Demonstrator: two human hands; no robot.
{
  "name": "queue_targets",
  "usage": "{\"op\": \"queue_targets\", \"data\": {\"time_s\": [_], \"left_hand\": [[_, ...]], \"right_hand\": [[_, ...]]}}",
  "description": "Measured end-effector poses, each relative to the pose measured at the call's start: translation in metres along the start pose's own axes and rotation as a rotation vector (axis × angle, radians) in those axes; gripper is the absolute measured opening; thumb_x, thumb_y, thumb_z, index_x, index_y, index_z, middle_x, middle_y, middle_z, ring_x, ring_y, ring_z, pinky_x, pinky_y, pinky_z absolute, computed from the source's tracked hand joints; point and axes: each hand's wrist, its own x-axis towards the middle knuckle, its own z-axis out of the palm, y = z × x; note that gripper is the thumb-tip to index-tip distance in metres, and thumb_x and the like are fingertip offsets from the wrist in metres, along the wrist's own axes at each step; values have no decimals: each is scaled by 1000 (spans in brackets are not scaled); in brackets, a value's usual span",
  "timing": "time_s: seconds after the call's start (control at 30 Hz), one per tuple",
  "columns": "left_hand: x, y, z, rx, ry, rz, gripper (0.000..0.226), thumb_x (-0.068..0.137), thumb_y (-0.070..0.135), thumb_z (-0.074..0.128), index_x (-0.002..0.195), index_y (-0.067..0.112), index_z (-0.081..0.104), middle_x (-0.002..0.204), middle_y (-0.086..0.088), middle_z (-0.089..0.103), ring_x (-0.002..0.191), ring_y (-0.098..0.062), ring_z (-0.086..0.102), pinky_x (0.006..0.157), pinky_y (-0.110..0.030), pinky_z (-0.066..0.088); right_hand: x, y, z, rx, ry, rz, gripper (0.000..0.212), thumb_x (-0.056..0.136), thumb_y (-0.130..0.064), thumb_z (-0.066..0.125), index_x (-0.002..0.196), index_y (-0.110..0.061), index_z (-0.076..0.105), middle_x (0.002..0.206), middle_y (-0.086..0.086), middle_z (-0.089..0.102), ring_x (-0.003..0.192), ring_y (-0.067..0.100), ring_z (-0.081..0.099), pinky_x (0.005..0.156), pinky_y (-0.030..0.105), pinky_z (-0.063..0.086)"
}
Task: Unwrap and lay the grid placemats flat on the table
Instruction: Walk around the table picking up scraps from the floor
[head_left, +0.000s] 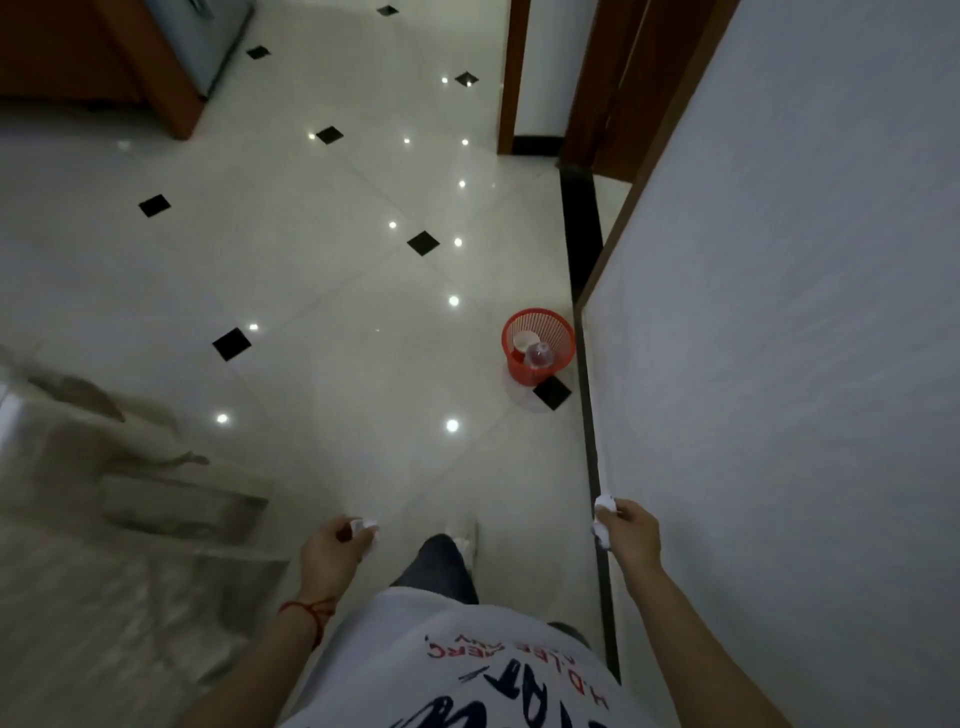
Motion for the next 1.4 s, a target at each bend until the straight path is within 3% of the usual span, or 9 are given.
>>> {"op": "queue_targets", "data": {"time_s": [0.07, 0.17, 0.5, 0.63, 0.93, 1.03, 1.13, 1.27, 1.4], "left_hand": [[38, 51, 6, 5, -28, 44, 26, 84, 15, 64, 59, 11, 60, 56, -9, 57, 58, -20, 51, 63, -29, 43], [89, 131, 20, 46, -35, 170, 13, 82, 14, 65, 72, 5, 66, 60, -5, 59, 60, -19, 53, 57, -22, 41], [221, 287, 88, 48, -85, 224, 3, 81, 10, 67, 79, 8, 66, 59, 4, 59, 59, -14, 53, 54, -9, 42], [250, 303, 100, 144, -97, 110, 7, 81, 12, 67, 74, 13, 67, 60, 3, 61, 63, -20, 57, 66, -28, 47], [330, 332, 143, 266, -123, -16, 13, 78, 15, 69, 85, 4, 70, 69, -10, 67, 67, -26, 63, 73, -37, 55], [367, 336, 184, 286, -201, -49, 15, 77, 16, 70, 88, 5, 71, 68, -8, 66, 66, -22, 62, 65, -22, 48], [411, 327, 235, 286, -249, -62, 18, 78, 17, 70, 92, 6, 70, 76, -8, 67, 71, -25, 64, 70, -25, 49], [470, 305, 303, 276, -276, -84, 19, 80, 16, 69, 94, 3, 69, 81, -8, 66, 73, -21, 60, 71, -23, 44], [522, 278, 359, 332, -328, -65, 20, 81, 15, 66, 94, 0, 68, 86, -12, 68, 78, -19, 57, 73, -24, 39]], "right_hand": [[23, -26, 5, 11, 9, 19, 25, 88, -14, 58, 66, -2, 58, 63, 13, 56, 54, 19, 48, 57, 26, 38], [52, -58, 10, 41, 30, 43, 17, 87, -11, 59, 71, -6, 57, 63, 9, 55, 58, 18, 49, 59, 26, 40], [185, -144, 25, 19, 40, 112, 30, 87, -15, 60, 94, 14, 61, 73, 19, 61, 71, 27, 55, 75, 36, 47], [244, -200, 31, 6, 14, 106, 24, 87, -13, 59, 95, 9, 63, 66, 6, 56, 68, 24, 54, 73, 34, 46], [353, -262, 76, -89, -83, 146, 20, 85, -15, 61, 79, 4, 63, 74, 16, 61, 73, 27, 57, 68, 28, 43], [390, -256, 97, -70, -49, 205, 23, 86, -20, 60, 71, -4, 61, 70, 14, 60, 67, 24, 55, 66, 27, 42], [433, -237, 123, -79, -74, 251, 27, 87, -24, 58, 63, -12, 56, 66, 10, 60, 62, 21, 54, 59, 26, 41], [492, -204, 160, -119, -85, 264, 12, 87, -19, 59, 79, -10, 59, 76, 8, 61, 73, 21, 57, 65, 25, 43], [549, -168, 193, -131, -58, 283, 19, 88, -21, 58, 92, -3, 64, 83, 7, 60, 80, 21, 56, 76, 31, 44]]}}
